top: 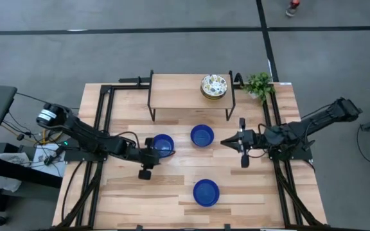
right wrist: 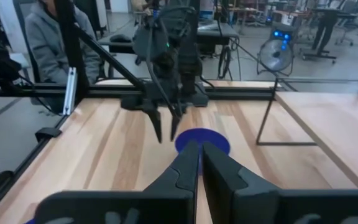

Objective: Pick & Place Mini bowls
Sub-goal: Put the top left blue bowl on the shelf

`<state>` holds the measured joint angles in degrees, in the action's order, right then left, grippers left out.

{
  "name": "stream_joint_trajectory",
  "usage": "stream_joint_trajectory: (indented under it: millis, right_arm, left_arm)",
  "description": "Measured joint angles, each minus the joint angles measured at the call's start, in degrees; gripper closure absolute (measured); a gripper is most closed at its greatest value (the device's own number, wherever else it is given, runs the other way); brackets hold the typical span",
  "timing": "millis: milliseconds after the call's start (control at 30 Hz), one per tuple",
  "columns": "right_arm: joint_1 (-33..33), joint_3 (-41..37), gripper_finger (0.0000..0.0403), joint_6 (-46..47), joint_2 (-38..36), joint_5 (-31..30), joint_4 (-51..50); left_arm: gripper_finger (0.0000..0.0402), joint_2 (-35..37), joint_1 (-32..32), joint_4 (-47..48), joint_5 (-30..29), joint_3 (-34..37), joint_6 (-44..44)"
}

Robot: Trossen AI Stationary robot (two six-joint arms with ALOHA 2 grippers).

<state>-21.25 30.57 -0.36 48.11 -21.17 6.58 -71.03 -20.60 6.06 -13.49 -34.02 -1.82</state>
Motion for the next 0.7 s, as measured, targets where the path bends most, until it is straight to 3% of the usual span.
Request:
stream_joint_trajectory:
  millis: [200,700]
  right_arm:
    - [-0.6,0.0,0.0392,-0.1,0.0,0.0,1.1]
    - [-1.3,0.0,0.0392,0.3,-0.1,0.0,1.7]
  left_arm:
    - [0.0284,-0.4,0.0,0.1,-5.6,0.0,3.6]
    - [0.0288,-3.6,0.4,1.7,-5.8,0.0,4.0]
